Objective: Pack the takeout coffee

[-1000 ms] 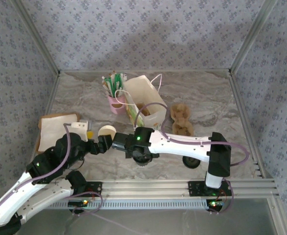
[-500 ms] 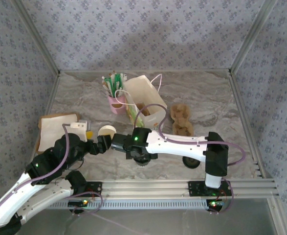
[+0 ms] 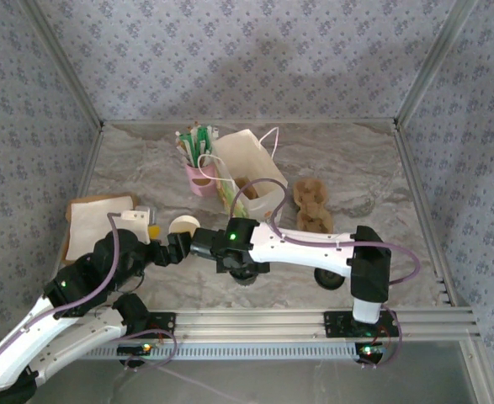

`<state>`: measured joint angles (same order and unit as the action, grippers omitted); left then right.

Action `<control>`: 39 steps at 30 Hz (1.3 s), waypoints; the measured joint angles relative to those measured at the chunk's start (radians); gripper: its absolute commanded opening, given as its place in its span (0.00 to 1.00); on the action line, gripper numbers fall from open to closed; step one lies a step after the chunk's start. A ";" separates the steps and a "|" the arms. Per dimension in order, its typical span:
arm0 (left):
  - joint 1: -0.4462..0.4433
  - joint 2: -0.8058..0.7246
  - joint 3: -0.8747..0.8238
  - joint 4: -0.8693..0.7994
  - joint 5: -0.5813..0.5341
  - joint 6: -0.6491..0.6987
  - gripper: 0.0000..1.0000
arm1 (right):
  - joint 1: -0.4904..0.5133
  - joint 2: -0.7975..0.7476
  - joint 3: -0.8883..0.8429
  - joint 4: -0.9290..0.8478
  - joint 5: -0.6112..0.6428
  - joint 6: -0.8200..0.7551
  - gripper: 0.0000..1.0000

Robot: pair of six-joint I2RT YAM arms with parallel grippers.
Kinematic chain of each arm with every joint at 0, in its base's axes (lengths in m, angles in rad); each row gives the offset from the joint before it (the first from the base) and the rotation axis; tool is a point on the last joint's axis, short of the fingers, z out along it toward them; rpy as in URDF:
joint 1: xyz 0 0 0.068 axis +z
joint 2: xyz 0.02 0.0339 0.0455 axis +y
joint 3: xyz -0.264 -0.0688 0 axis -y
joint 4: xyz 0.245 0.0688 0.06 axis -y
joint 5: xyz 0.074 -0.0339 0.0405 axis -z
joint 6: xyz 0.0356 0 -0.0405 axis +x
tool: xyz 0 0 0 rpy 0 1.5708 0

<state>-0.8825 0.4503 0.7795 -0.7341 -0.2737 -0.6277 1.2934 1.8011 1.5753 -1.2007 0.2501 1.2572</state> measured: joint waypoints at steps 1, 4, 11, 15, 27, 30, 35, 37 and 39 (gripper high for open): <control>0.000 0.000 0.000 0.000 0.000 0.000 0.99 | -0.002 0.000 0.000 0.000 -0.001 0.000 0.83; 0.000 0.000 0.000 0.000 0.000 0.000 0.99 | -0.005 0.000 0.000 0.000 -0.002 -0.001 0.83; 0.000 0.000 0.000 0.000 0.000 0.000 1.00 | -0.010 0.000 0.000 0.009 -0.004 -0.011 0.82; 0.000 0.000 0.000 0.000 0.000 0.000 0.99 | -0.011 0.000 0.000 0.022 -0.004 -0.017 0.82; 0.000 0.000 0.000 0.001 0.004 0.000 0.99 | -0.013 0.004 -0.002 0.033 -0.012 -0.023 0.79; 0.000 0.003 0.000 0.001 0.011 0.000 0.99 | -0.013 0.004 -0.002 0.034 -0.012 -0.023 0.81; 0.000 0.003 0.000 0.001 0.016 0.000 1.00 | -0.016 0.004 -0.011 0.045 -0.019 -0.027 0.80; 0.000 0.003 0.000 0.001 0.016 0.000 1.00 | -0.016 0.004 -0.015 0.049 -0.020 -0.027 0.79; 0.000 0.003 0.000 0.001 0.016 0.000 0.99 | -0.016 0.004 -0.015 0.050 -0.020 -0.029 0.75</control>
<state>-0.8825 0.4530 0.7795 -0.7330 -0.2581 -0.6281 1.2778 1.8053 1.5600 -1.1507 0.2298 1.2285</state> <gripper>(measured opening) 0.994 0.779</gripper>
